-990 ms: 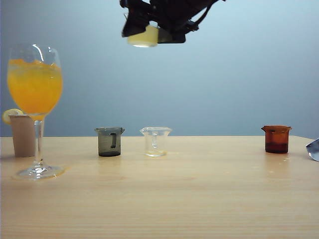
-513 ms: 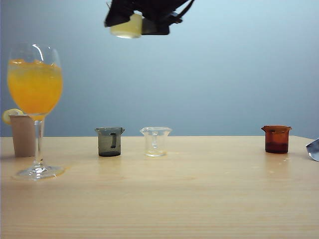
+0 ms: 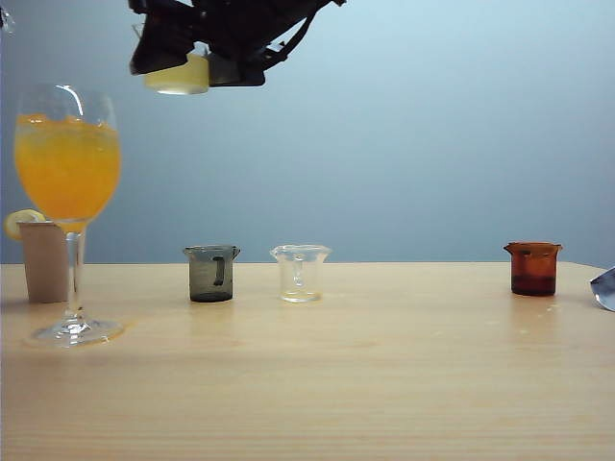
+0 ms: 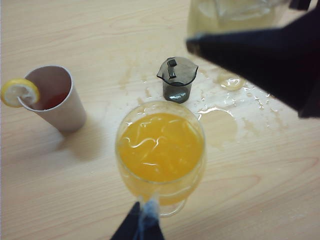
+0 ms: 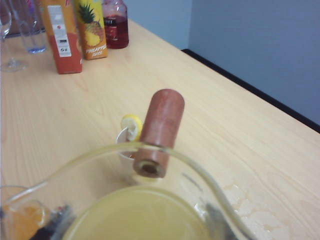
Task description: Pick up the third measuring cup from the left, pour the pineapple juice inside into the goblet, and finally put the measuring cup back in its original place.
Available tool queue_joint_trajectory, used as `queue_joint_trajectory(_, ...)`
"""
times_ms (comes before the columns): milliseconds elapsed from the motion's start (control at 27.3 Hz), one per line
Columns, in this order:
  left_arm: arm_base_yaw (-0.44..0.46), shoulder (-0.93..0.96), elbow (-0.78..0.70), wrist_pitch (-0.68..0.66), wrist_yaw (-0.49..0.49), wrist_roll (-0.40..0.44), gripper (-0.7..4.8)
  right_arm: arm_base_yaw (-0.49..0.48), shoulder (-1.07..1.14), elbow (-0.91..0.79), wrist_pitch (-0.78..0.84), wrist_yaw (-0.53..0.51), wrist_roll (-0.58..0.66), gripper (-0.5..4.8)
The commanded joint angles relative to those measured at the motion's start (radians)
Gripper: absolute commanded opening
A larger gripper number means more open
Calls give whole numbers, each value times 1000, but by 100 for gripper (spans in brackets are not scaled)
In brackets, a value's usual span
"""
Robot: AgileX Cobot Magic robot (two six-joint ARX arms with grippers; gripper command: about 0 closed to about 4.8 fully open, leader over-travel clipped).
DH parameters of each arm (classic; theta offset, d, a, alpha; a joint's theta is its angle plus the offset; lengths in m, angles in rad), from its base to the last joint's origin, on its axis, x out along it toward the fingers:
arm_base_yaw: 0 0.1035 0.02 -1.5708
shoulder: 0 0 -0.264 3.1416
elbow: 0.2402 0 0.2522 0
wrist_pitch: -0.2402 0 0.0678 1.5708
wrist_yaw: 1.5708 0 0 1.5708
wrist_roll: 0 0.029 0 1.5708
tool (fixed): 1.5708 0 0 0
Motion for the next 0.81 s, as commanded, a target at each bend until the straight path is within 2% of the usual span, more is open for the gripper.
queue_joint_trajectory(37,1,-2,3,10,4,-1,-4,13,-4,10,39,-3,-34,238)
queue_joint_trajectory(623,1,-2,3,9,4,-1,-4,42,3,11,39,4,-87,238)
queue_joint_trajectory(807,1,-2,3,9,4,-1,-4,47,3,39,27,4,-161,238)
